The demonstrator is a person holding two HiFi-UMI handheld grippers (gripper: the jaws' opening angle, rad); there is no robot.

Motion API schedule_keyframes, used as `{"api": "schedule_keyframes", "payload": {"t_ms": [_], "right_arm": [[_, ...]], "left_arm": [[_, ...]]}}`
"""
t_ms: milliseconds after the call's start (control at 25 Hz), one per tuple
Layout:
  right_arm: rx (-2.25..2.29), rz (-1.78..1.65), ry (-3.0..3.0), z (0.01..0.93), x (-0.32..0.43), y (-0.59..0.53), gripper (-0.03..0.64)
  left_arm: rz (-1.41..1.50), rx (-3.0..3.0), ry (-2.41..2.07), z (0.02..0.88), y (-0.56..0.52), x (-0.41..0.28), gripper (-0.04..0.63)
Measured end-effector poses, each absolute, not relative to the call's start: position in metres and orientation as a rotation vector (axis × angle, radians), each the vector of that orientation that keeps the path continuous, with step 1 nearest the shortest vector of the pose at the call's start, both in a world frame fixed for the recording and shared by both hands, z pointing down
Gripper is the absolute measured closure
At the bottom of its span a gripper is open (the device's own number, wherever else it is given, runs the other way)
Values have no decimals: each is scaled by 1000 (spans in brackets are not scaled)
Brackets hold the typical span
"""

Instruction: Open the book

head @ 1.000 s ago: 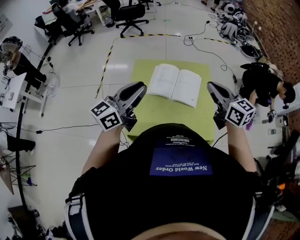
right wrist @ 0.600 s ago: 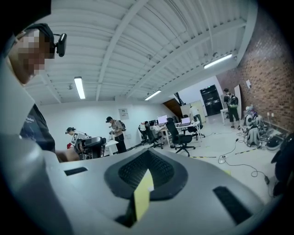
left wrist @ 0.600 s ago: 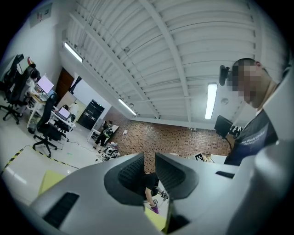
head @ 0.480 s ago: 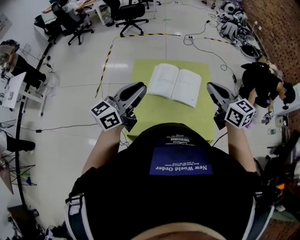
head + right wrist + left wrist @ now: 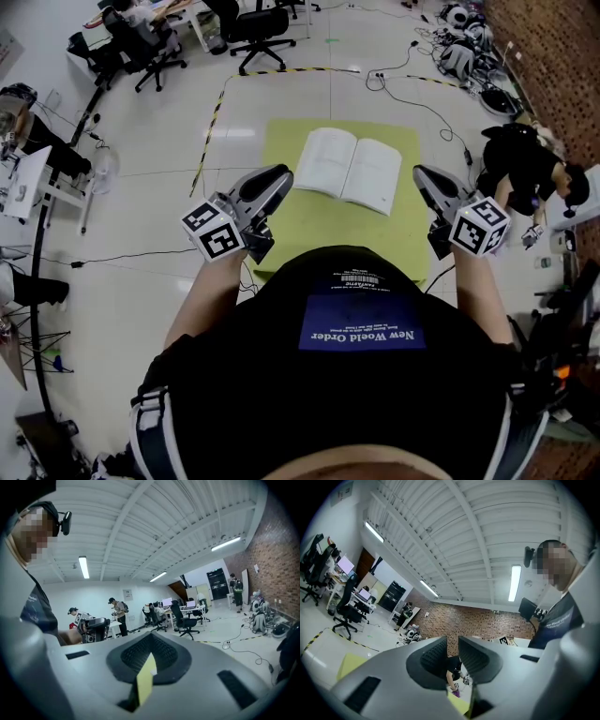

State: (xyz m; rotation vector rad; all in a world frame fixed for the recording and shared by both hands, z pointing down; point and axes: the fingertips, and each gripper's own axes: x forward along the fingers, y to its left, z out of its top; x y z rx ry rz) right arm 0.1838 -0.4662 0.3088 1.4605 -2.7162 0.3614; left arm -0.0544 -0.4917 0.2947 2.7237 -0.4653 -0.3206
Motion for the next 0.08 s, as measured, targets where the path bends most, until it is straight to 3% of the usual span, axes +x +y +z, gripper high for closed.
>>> {"api": "schedule_keyframes", "payload": {"t_ms": [80], "right_arm": [[1458, 356, -2716, 310, 184, -464, 632]], "left_arm": [[-321, 2725, -464, 296, -490, -54, 517]]}}
